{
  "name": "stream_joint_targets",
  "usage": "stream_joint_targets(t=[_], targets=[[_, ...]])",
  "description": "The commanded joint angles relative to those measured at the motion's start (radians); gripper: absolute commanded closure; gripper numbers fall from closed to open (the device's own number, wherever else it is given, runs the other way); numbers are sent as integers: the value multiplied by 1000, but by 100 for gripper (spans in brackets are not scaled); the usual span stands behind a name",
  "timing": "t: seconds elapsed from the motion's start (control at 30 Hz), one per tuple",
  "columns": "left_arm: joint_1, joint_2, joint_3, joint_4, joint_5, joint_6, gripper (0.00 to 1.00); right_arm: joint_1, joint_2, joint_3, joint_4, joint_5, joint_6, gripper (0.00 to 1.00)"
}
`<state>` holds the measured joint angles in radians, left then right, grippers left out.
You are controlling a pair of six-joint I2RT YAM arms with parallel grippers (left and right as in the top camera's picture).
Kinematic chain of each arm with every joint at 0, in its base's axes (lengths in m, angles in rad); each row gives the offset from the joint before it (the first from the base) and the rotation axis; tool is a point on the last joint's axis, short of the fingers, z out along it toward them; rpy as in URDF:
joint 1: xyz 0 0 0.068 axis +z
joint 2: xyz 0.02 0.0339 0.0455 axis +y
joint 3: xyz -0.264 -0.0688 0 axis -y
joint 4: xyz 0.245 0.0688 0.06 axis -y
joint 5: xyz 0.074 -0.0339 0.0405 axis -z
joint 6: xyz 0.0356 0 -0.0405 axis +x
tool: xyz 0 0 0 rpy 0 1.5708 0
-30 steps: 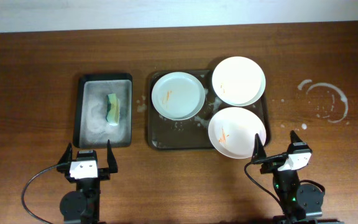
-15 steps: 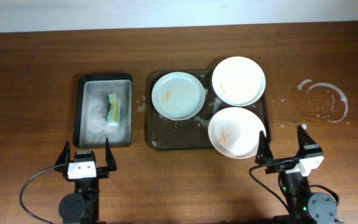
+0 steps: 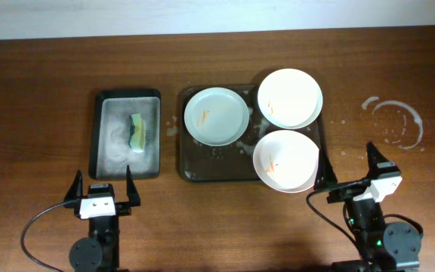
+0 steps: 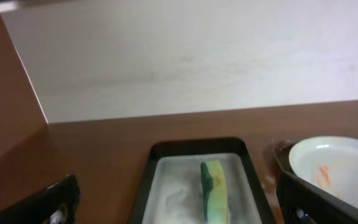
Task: Clean dirty plates on tray and stack at the side
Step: 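Move left gripper to the sponge and right gripper to the top-left plate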
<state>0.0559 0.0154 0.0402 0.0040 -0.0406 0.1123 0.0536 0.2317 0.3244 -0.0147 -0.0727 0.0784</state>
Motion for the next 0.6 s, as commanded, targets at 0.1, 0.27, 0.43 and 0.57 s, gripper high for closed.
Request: stream_joint_targets(t=[0.1,0.27,0.43,0.57], targets=[[6,-8,92,-62,-3,-10,1,5,121,116,4,-68,6,2],[6,-8,162,-148,-4,-10,1,5,196,172,4,-131,6,2],[6,6,235,-202,1,-10,1,5,245,214,4,-202,7,2],[6,61,299,-238,32,-11,1,5,294,262,-16,-295,8,2]])
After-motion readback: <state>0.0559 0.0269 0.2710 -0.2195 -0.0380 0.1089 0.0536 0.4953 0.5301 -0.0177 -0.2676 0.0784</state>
